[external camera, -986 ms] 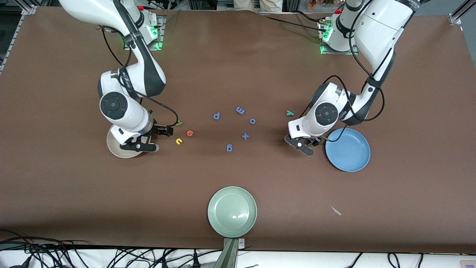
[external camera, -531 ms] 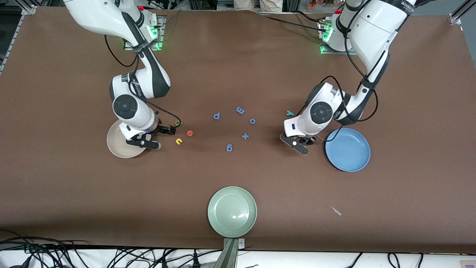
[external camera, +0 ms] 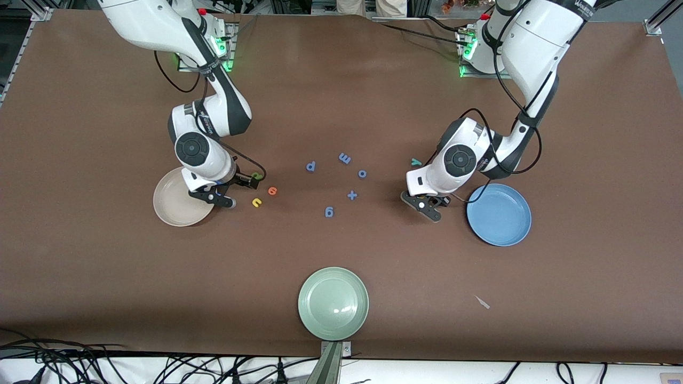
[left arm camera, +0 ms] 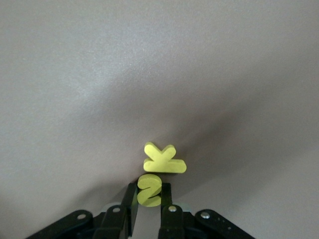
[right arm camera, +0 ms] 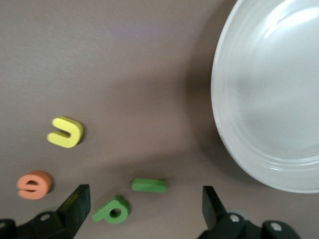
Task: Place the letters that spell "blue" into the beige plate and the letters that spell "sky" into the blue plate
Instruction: 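Grasp the yellow z with the left gripper while the right gripper lowers, then grasp the green l with the right gripper while the left gripper carries z, then drop the z on the blue plate while the right gripper drops the l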
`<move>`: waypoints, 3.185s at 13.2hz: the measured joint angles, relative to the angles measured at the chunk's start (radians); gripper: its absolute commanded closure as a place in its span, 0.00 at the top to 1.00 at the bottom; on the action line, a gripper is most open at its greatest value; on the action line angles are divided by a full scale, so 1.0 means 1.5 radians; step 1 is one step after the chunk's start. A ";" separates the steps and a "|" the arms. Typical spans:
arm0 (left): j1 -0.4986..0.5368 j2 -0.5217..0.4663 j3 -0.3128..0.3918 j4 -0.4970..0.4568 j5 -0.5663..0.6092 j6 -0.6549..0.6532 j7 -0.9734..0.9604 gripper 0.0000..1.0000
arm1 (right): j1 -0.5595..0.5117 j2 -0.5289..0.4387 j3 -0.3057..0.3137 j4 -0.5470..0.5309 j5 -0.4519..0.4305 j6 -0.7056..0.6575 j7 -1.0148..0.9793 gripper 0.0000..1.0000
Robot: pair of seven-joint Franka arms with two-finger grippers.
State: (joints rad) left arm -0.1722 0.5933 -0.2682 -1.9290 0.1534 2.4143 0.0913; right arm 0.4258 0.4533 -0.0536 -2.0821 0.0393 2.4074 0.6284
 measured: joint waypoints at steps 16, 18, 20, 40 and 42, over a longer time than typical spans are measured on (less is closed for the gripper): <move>0.180 -0.053 0.011 0.005 0.103 -0.117 0.121 1.00 | 0.000 0.019 0.012 -0.027 -0.004 0.051 0.023 0.58; 0.182 -0.052 0.009 0.005 0.103 -0.117 0.125 1.00 | 0.000 0.018 0.013 -0.027 -0.004 0.053 0.023 0.49; 0.181 -0.052 0.000 0.006 0.103 -0.117 0.125 1.00 | 0.000 0.017 0.013 -0.026 -0.004 0.053 0.023 0.48; 0.149 -0.062 -0.152 0.018 0.099 -0.147 -0.620 1.00 | -0.048 -0.043 -0.010 0.011 -0.031 -0.033 -0.120 0.41; 0.140 -0.049 -0.152 0.031 0.062 -0.147 -0.697 1.00 | -0.069 -0.054 -0.032 0.013 -0.061 -0.051 -0.186 0.55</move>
State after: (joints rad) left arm 0.0374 0.5192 -0.4965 -1.8827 0.2471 2.1940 -0.9545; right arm 0.3224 0.3716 -0.1021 -2.0621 -0.0521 2.3304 0.3502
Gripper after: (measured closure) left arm 0.000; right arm 0.604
